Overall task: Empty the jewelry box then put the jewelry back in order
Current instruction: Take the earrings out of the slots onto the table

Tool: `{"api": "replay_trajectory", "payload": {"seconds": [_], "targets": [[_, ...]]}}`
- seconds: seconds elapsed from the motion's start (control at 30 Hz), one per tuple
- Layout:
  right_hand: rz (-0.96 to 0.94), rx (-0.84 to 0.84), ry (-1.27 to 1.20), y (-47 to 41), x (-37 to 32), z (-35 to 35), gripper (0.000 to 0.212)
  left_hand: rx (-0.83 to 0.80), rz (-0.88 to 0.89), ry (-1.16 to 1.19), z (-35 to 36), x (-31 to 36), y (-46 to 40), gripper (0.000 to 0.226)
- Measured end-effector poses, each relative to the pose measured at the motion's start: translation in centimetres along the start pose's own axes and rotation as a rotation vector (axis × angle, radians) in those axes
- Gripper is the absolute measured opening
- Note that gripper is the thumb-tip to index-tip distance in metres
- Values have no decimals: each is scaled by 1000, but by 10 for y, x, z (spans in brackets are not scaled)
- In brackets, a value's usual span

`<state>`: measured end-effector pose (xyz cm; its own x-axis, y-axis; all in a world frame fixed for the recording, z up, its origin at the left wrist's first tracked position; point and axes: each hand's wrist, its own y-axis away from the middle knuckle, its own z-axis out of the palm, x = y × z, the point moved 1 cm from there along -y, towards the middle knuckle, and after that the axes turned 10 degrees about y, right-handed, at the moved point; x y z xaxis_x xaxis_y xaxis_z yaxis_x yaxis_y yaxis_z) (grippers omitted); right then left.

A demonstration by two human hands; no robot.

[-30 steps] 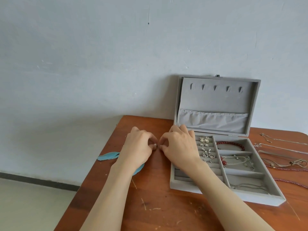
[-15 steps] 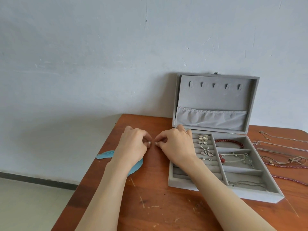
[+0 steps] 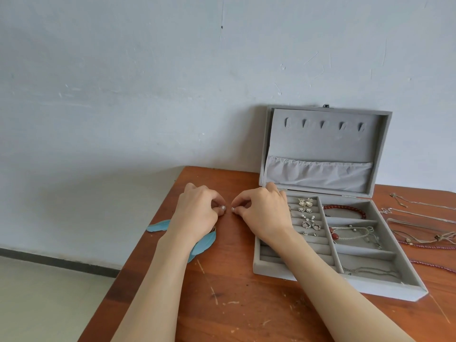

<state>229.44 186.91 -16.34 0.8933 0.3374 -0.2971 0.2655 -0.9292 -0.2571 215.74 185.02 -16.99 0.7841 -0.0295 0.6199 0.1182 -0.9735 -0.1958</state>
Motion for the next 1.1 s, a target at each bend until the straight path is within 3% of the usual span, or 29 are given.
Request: {"api": "replay_trajectory", "payload": {"seconds": [0.33,0.47,0.57,0.63,0.77,0.93,1.1], "targets": [[-2,33,-56,3,3,-7,22,43,115,27,-7,12,1,21],[-22,17,-260,2,16,-44,13,122,193,183,-4,25,4,16],[90,33,-374,1,44,-77,29,193,332,254,0,44,9,11],[173,32,-336,2,69,-88,28,194,439,224,7,59,13,10],[279,-172,-218,7,102,-82,10,113,557,37,37,83,1,14],[313,-201,-181,7,109,-75,13,41,436,-161,69,107,-7,29],[300,-191,-151,7,106,-70,12,19,456,-268,72,111,-8,31]]}}
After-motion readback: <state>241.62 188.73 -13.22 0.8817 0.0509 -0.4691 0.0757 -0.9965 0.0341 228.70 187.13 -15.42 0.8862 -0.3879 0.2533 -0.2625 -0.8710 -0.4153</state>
